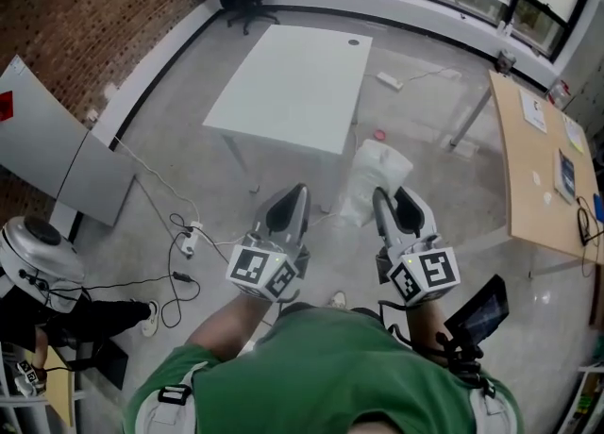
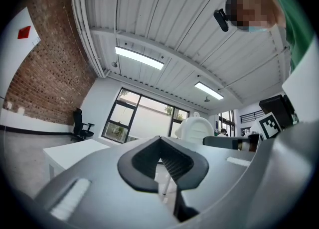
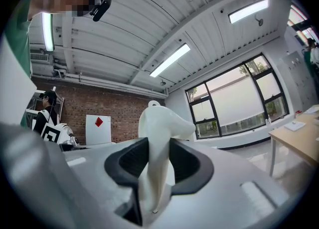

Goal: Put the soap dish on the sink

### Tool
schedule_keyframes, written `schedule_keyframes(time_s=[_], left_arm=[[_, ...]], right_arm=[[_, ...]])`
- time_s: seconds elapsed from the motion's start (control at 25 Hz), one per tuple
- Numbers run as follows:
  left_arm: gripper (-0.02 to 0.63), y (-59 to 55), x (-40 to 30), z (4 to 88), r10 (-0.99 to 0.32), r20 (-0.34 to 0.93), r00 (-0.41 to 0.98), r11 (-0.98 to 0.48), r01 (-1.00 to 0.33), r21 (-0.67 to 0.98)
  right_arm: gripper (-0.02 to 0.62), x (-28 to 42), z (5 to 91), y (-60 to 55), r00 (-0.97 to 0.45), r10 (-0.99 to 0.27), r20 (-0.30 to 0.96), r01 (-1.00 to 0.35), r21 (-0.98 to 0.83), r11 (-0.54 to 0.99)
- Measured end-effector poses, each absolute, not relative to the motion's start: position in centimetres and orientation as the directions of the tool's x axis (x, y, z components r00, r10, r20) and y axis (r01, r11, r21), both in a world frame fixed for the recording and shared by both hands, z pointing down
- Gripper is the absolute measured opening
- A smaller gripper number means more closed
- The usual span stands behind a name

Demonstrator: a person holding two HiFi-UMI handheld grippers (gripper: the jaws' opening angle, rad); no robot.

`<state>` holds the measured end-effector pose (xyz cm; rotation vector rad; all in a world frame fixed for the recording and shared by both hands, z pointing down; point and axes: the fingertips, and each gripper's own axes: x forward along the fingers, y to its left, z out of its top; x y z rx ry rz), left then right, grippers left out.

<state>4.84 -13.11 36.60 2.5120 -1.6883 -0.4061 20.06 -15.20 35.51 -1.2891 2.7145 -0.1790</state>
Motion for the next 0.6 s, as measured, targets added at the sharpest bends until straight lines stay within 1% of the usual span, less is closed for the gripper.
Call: schedule_keyframes(time_s=[0.24, 0.6], left_arm=[[0.006, -14.6, 4.2, 36.2, -0.934, -0.174, 0.313, -0.345, -0.915, 0.209], [0.006, -17.3, -2.8, 36.5, -0.949, -0.172, 0.263, -0.296, -0.931, 0.212]], right_arm=[[0.126, 19.1, 35.4, -17.5, -0.665, -0.744, -0.069, -0.728, -0.163, 0.666], [0.126, 12.1, 36.2, -20.9, -0.699, -0.713, -0.049, -0.698, -0.170, 0.695]])
